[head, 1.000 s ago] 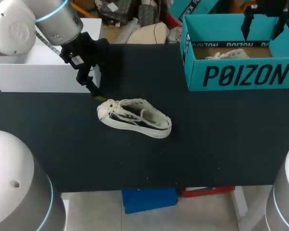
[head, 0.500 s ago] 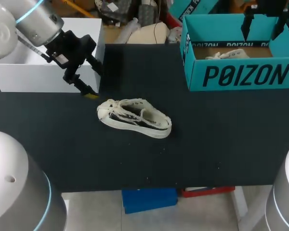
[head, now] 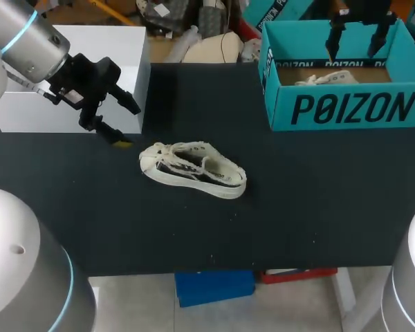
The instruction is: Take the shoe out of the shoebox, open the shoe tongue, remove and reinsert the insole, then place the shoe into the shoebox
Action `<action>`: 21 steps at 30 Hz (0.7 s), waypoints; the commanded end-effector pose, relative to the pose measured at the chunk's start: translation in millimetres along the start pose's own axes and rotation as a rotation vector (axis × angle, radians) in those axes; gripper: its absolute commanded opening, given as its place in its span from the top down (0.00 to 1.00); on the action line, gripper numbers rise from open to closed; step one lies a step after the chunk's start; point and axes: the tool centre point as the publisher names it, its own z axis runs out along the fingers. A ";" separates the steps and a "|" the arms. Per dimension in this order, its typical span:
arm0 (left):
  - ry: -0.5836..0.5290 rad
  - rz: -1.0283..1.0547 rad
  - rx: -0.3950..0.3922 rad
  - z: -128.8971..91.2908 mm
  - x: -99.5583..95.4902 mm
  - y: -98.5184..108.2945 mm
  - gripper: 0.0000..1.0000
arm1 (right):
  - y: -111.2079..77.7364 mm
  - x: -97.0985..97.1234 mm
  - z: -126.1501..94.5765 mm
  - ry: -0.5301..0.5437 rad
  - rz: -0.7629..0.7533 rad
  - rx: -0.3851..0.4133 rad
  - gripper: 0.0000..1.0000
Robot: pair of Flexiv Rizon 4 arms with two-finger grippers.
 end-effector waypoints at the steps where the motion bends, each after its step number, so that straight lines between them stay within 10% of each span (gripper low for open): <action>1: -0.003 0.001 0.001 0.7 0.8 0.8 0.00 | -50.8 80.3 12.8 -0.087 -0.528 -0.157 0.00; 14: -0.003 0.001 0.001 0.7 0.8 0.8 0.00 | -50.8 80.3 12.8 -0.087 -0.528 -0.157 0.00; 21: -0.003 0.001 0.001 0.7 0.8 0.8 0.00 | -100.3 187.2 22.6 0.081 -1.044 -0.306 0.00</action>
